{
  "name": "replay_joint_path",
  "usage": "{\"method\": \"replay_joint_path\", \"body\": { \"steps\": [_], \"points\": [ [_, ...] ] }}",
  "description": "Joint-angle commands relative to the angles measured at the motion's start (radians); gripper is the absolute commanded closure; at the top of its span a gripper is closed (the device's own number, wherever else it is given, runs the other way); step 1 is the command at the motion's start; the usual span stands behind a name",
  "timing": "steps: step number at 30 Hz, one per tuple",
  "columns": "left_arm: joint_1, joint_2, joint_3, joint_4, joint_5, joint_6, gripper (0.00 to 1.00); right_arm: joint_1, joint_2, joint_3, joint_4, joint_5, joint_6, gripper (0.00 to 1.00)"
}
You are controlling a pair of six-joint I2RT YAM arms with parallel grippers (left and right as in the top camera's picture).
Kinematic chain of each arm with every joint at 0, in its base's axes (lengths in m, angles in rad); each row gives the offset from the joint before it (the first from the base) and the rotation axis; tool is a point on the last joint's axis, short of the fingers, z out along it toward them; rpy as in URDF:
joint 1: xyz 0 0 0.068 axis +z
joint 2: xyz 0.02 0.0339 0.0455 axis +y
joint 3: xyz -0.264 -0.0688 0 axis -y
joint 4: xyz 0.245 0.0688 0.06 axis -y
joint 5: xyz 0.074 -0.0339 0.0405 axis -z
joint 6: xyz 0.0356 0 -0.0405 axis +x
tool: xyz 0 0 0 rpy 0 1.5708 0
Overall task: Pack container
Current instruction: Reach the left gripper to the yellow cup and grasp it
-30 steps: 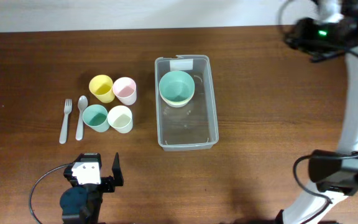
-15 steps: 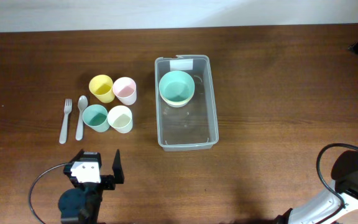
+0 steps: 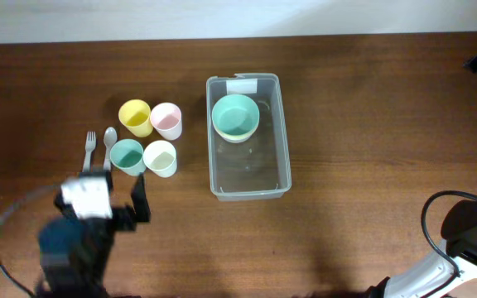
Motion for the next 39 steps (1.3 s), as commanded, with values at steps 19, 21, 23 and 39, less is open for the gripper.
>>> {"method": "replay_joint_path", "body": {
  "steps": [19,21,23,39],
  "points": [
    [0.144,1.308,0.9,-0.233,0.25,0.066,0.0,-0.003,0.005,0.001,0.0,0.004,0.01,0.01],
    [0.144,1.358,0.9,-0.217,0.193,0.044,0.0,-0.003,0.005,0.001,0.0,0.004,0.01,0.01],
    [0.144,1.387,0.9,-0.218,0.161,0.029,0.0,-0.003,0.005,0.001,0.0,0.004,0.01,0.01],
    [0.177,1.57,0.9,-0.13,0.065,-0.089,0.32,-0.003,0.005,0.001,0.0,0.004,0.01,0.01]
  ]
}}
